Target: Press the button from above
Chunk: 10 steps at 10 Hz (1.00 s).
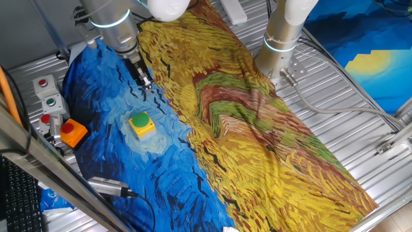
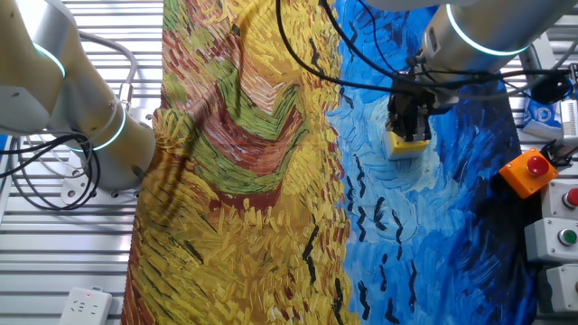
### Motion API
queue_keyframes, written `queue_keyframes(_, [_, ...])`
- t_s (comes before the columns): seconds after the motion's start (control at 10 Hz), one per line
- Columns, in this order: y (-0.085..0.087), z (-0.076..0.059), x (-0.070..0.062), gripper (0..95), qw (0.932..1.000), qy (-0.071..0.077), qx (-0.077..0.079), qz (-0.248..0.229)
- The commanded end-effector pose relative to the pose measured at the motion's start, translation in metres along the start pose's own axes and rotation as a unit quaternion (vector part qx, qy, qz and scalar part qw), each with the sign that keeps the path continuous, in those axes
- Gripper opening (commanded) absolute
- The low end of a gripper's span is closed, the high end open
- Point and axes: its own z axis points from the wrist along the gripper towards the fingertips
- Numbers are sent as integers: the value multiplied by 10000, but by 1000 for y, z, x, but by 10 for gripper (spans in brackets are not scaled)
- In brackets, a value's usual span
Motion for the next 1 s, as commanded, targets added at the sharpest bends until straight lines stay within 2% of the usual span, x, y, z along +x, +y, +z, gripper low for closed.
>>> queue_keyframes(0.1, [0,0,-1,0,10000,5,-3,-6])
queue_keyframes(0.4, [2,-2,-5,0,10000,3,-29,44])
queue_keyframes(0.7, [6,-8,-24,0,9999,23,-35,140])
queue_keyframes(1.0, [10,-7,-46,0,9999,34,-16,164])
